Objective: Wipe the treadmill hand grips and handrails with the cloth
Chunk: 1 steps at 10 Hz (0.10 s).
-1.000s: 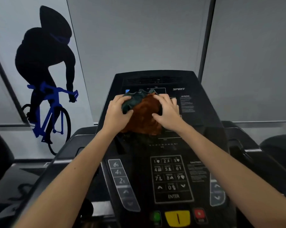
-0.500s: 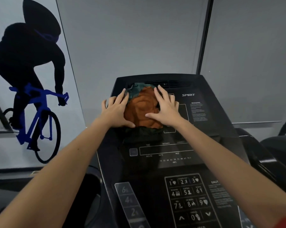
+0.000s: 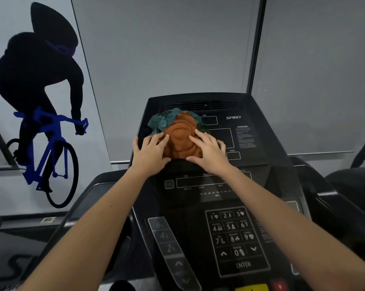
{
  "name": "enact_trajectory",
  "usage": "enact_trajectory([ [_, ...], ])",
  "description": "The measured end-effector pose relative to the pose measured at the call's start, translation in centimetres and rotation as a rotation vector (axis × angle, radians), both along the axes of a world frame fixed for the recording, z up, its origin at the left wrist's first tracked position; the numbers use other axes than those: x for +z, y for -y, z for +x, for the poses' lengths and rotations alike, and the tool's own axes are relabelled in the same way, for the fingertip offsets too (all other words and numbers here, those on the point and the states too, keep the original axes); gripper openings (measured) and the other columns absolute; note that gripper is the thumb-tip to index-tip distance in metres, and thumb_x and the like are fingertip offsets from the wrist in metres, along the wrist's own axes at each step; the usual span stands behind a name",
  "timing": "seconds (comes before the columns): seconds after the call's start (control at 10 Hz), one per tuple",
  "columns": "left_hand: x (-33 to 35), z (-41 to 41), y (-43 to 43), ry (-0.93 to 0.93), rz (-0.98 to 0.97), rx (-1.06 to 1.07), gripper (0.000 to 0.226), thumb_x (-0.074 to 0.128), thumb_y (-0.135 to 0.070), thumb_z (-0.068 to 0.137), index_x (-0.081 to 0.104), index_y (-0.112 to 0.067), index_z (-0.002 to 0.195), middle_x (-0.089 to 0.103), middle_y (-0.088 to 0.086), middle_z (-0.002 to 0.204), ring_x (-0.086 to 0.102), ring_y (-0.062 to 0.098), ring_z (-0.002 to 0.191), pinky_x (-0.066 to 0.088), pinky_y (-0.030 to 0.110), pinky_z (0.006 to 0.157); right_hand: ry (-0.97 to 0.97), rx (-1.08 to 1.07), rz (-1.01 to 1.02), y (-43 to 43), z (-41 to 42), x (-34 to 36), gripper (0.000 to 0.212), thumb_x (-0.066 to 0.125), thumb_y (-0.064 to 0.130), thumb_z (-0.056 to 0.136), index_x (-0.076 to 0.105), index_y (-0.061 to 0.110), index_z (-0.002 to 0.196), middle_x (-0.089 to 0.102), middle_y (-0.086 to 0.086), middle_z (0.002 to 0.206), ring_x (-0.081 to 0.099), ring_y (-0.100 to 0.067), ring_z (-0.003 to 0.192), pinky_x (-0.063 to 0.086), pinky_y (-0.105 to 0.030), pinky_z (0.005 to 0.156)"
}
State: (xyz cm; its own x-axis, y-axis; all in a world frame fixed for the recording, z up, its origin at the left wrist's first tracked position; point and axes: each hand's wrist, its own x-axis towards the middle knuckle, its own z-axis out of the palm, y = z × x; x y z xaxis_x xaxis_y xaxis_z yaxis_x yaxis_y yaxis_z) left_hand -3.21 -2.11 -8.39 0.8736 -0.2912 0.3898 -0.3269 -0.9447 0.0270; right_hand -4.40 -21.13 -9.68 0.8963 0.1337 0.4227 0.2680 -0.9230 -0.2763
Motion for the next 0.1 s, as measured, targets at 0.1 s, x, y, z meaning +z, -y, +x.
enact_trajectory([
  [0.1,0.65,-1.62,0.91,-0.021,0.025,0.020,0.072,0.050,-0.045,0.091,0.013,-0.025,0.149,0.006,-0.002,0.157,0.003,0.021,0.144,-0.002,0.052,0.113,-0.017,-0.010,-0.046,0.24,-1.25,1.03,0.068,0.054,0.048,0.088,0.024,0.028,0.146,0.009,0.007,0.157,0.003,-0.016,0.144,0.001,-0.047,0.114],
])
